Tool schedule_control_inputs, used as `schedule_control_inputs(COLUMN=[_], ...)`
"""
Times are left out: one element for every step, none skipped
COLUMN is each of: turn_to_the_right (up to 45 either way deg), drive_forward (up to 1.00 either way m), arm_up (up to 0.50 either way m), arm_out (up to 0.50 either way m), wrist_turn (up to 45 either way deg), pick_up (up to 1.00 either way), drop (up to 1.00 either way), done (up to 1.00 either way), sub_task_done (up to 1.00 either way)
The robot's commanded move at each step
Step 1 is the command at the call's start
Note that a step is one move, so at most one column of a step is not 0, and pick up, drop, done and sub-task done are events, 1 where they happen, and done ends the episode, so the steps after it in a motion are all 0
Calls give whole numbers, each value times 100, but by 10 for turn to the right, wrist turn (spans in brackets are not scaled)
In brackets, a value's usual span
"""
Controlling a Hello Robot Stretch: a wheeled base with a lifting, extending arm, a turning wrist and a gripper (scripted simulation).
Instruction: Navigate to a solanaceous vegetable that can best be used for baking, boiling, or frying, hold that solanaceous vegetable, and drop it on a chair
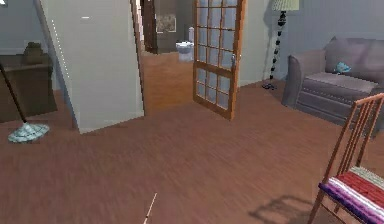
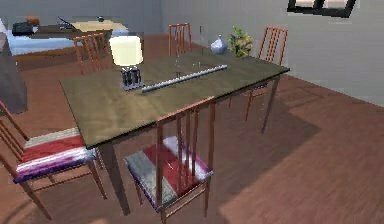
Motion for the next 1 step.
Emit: schedule_control_inputs(turn_to_the_right=[-450], drive_forward=[0], arm_up=[0], arm_out=[0], wrist_turn=[0], pick_up=[0], drop=[0], done=[0], sub_task_done=[0])
